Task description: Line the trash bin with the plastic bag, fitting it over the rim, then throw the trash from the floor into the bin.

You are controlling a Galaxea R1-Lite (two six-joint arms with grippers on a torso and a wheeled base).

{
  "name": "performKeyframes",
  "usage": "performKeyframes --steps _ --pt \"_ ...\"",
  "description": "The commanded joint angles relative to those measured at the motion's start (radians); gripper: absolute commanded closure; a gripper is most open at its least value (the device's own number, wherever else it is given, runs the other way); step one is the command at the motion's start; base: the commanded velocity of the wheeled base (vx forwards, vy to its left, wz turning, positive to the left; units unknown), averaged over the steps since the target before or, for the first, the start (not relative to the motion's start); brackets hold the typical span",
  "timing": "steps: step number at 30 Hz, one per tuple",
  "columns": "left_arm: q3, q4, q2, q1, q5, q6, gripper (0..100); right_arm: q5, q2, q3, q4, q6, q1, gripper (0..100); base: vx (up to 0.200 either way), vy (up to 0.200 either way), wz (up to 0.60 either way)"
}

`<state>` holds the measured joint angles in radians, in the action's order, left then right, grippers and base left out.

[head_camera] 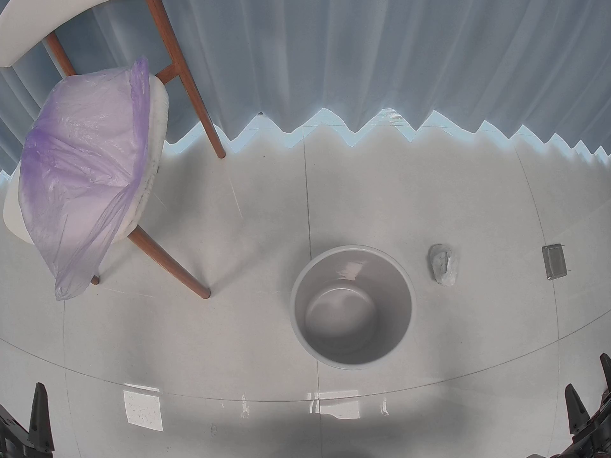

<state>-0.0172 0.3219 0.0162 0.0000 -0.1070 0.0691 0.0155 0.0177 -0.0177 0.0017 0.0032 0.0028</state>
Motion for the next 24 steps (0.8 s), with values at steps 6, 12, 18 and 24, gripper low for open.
performKeyframes --steps 6,12,18,24 --pt "-0.452 -0.297 0.536 -0.049 -0.112 0.02 0 0.0 -0.016 0.016 0.0 0.0 0.0 0 0.0 0.0 0.0" --pt "-0.547 -0.288 0.746 -0.051 -0.115 0.103 0 0.0 -0.018 0.016 0.0 0.0 0.0 0 0.0 0.0 0.0" --pt "-0.642 -0.288 0.866 -0.049 -0.111 0.181 0 0.0 -0.016 0.016 0.0 0.0 0.0 0 0.0 0.0 0.0" --pt "-0.757 -0.288 0.999 -0.058 -0.117 0.182 0 0.0 -0.016 0.016 0.0 0.0 0.0 0 0.0 0.0 0.0"
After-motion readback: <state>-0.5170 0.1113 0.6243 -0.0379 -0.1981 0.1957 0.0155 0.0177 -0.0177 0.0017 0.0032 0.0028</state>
